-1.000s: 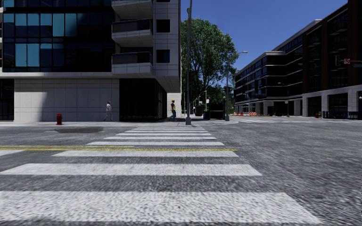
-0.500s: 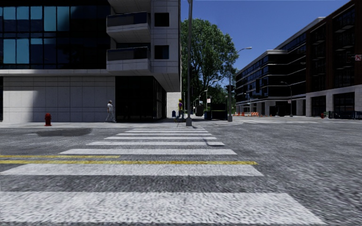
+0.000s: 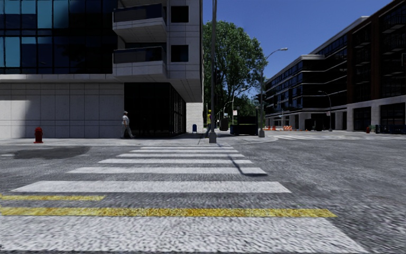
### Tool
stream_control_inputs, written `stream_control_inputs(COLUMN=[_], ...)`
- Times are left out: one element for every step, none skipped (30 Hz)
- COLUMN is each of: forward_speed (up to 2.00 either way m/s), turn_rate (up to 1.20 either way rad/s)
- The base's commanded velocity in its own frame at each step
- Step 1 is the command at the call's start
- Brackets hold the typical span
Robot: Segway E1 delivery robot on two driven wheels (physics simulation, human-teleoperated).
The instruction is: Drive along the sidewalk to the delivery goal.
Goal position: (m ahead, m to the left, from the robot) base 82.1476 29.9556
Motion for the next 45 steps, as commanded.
stream_control_inputs(forward_speed=[2.00,2.00,2.00,2.00,2.00,2.00,2.00,2.00,2.00,2.00,2.00,2.00,2.00,2.00,2.00,2.00,2.00,2.00,2.00,2.00,2.00,2.00,2.00,2.00,2.00,2.00,2.00,2.00,2.00,2.00,2.00,2.00,2.00,2.00,2.00,2.00,2.00,2.00,2.00,2.00,2.00,2.00,2.00,2.00,2.00], turn_rate=[0.00,0.00,0.00,0.00,0.00,0.00,0.00,0.00,0.00,0.00,0.00,0.00,0.00,0.00,0.00,0.00,0.00,0.00,0.00,0.00,0.00,0.00,0.00,0.00,0.00,0.00,0.00,0.00,0.00,0.00,0.00,0.00,0.00,0.00,0.00,0.00,0.00,0.00,0.00,0.00,0.00,0.00,0.00,0.00,0.00])
